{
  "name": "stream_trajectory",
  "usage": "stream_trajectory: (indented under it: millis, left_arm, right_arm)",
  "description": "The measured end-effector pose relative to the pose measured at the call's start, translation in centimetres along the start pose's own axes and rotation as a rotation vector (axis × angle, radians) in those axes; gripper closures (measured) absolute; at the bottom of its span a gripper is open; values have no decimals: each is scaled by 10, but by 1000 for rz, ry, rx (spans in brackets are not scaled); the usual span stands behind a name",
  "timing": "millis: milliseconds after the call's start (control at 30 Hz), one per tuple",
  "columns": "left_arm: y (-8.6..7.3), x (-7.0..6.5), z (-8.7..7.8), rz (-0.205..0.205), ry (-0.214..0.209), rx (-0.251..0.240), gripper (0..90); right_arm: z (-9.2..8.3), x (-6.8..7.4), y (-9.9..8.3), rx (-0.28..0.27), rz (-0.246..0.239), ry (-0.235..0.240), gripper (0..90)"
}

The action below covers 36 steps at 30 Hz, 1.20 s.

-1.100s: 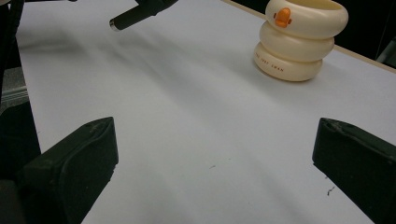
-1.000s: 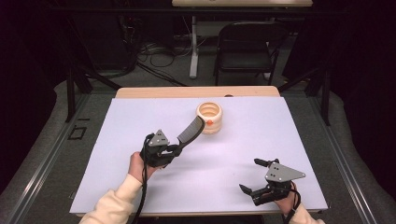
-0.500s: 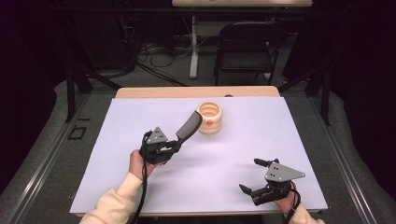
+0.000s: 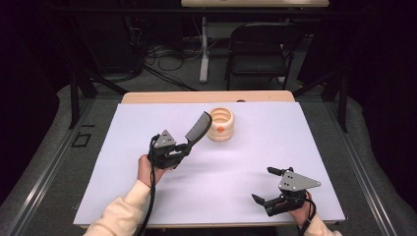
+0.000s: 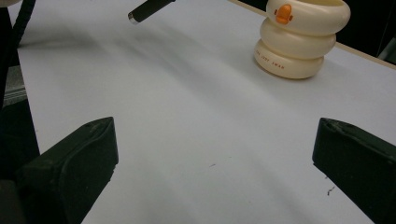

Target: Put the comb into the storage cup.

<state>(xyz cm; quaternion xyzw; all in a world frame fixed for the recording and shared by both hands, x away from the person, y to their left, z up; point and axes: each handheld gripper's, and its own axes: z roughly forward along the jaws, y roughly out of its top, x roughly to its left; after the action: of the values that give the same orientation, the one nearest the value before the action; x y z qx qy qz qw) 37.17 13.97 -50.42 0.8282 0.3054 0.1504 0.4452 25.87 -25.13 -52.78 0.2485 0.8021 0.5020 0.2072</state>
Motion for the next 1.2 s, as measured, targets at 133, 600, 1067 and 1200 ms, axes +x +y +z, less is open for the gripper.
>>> stream_trajectory:
  millis: [133,600,1067,1200]
  left_arm:
    - [1,3,2,-3,8,-7,723]
    - [4,13,6,-28,18,-34,724]
    - [12,18,8,-41,23,-73,724]
    - [15,21,10,-46,23,-83,723]
  right_arm:
    - [0,0,0,1,0,-1,0]
    - [1,0,0,5,-1,1,0]
    - [0,0,0,5,-3,0,0]
    - [-1,1,1,3,-5,0,0]
